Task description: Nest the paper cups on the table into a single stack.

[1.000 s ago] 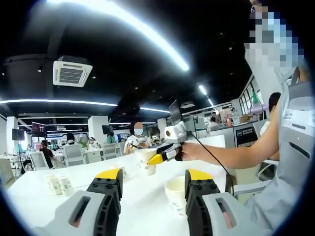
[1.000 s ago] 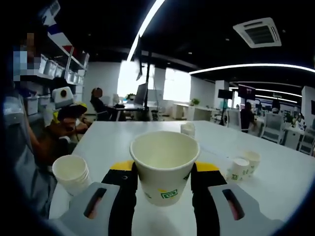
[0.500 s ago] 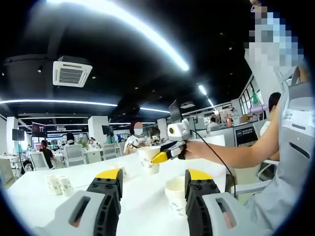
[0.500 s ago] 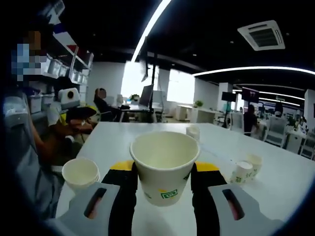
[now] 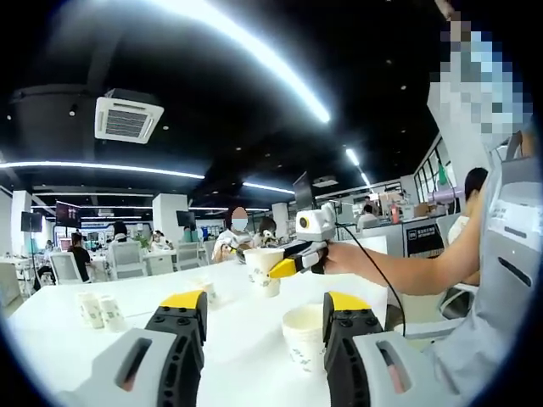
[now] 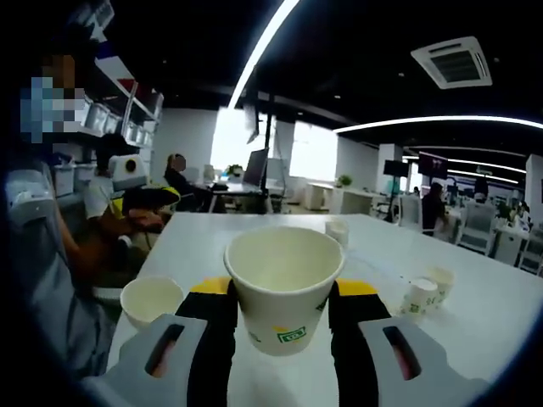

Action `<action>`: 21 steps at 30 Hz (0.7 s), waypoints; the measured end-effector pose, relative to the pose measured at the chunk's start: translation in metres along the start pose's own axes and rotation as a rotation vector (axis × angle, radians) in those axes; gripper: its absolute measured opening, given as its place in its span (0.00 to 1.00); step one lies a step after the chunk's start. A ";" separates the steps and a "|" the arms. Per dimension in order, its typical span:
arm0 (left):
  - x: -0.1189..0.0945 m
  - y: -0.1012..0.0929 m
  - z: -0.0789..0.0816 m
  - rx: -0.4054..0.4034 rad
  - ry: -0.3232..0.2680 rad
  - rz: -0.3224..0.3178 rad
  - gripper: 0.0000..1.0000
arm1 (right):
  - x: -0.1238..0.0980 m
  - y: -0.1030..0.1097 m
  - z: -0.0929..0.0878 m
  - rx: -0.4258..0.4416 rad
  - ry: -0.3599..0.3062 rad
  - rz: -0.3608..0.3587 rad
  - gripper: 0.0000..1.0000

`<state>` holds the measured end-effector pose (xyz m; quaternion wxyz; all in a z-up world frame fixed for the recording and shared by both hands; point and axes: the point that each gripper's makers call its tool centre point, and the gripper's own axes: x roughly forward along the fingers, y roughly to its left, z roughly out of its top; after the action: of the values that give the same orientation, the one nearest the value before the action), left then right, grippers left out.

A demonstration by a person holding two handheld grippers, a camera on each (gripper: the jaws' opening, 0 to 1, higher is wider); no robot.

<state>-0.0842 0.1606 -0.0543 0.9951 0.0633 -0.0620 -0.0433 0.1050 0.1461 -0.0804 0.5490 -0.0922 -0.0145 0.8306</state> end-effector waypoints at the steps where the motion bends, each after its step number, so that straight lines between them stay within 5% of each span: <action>1: 0.000 0.000 0.000 0.000 0.000 0.000 0.59 | 0.000 0.001 0.001 0.000 -0.002 0.000 0.45; 21: -0.003 0.003 0.002 0.000 -0.013 0.009 0.58 | -0.001 0.018 0.016 -0.022 -0.015 0.032 0.45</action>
<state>-0.0869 0.1638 -0.0522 0.9949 0.0628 -0.0685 -0.0390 0.0865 0.1399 -0.0668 0.5347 -0.0920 -0.0262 0.8396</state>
